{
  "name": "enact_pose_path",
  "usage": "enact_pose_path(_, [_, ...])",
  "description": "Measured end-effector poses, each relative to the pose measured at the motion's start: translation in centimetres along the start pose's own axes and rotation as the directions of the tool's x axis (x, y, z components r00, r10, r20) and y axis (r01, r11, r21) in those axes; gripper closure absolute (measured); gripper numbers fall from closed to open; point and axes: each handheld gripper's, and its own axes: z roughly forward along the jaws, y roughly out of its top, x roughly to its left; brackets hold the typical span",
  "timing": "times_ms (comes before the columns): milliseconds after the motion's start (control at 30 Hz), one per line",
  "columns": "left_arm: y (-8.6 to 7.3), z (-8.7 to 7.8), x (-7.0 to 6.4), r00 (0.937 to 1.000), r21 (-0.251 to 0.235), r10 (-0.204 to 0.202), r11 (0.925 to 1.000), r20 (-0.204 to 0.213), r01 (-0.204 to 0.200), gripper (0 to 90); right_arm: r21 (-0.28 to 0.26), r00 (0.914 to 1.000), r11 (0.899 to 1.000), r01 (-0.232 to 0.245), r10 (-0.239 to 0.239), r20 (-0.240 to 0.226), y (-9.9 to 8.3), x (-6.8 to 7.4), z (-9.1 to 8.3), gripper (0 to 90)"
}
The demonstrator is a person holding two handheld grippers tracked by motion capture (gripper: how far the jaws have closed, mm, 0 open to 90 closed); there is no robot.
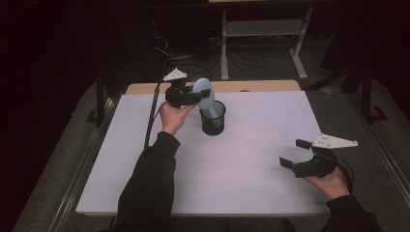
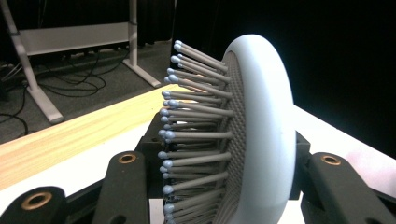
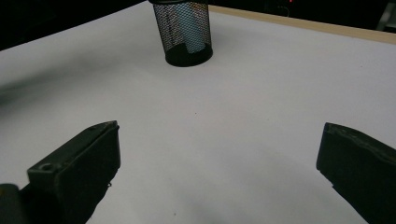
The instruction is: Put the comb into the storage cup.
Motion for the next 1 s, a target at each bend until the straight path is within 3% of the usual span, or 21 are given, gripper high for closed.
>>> enact_pose_path(467, [-1.3,-0.6,1.0,0.9981,-0.069,-0.061,0.9958,-0.012,0.060,49.3,0.010,1.0000,1.000,-0.003,0.003,-0.004,-0.1,-0.1,0.1,0.0])
enact_pose_path(867, [-2.0,-1.9,2.3,0.9948,-0.059,-0.102,0.9931,-0.010,0.101,46.4,0.019,1.0000,1.000,-0.001,0.001,-0.005,-0.1,-0.1,0.2,0.0])
enact_pose_path(1000, [-2.3,-2.3,2.7,0.9951,-0.055,-0.099,0.9936,-0.007,0.098,45.4,0.019,1.0000,1.000,0.002,-0.002,-0.004,-0.1,-0.1,0.3,0.0])
